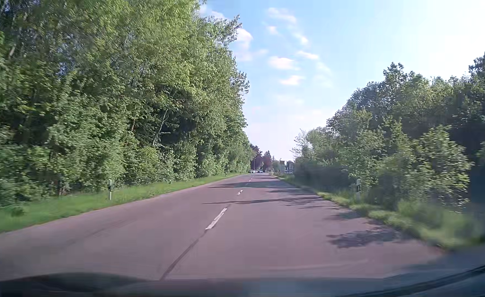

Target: Follow the waypoints while adhering to traffic rules and regulations

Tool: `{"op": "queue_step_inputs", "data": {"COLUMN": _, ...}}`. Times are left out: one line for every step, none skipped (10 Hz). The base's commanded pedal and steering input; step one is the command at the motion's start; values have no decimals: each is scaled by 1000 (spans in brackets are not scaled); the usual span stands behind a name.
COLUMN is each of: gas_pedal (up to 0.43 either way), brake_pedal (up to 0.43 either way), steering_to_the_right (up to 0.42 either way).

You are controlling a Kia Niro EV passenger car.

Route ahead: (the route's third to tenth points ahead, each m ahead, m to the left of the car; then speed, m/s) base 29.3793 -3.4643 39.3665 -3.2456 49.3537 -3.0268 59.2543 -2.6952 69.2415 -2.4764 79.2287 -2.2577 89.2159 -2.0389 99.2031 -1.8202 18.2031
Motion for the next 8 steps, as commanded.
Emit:
{"op": "queue_step_inputs", "data": {"gas_pedal": 0, "brake_pedal": 85, "steering_to_the_right": -4}}
{"op": "queue_step_inputs", "data": {"gas_pedal": 0, "brake_pedal": 91, "steering_to_the_right": -4}}
{"op": "queue_step_inputs", "data": {"gas_pedal": 0, "brake_pedal": 85, "steering_to_the_right": -4}}
{"op": "queue_step_inputs", "data": {"gas_pedal": 0, "brake_pedal": 85, "steering_to_the_right": -4}}
{"op": "queue_step_inputs", "data": {"gas_pedal": 0, "brake_pedal": 43, "steering_to_the_right": -3}}
{"op": "queue_step_inputs", "data": {"gas_pedal": 0, "brake_pedal": 49, "steering_to_the_right": -2}}
{"op": "queue_step_inputs", "data": {"gas_pedal": 0, "brake_pedal": 67, "steering_to_the_right": -2}}
{"op": "queue_step_inputs", "data": {"gas_pedal": 0, "brake_pedal": 85, "steering_to_the_right": -1}}
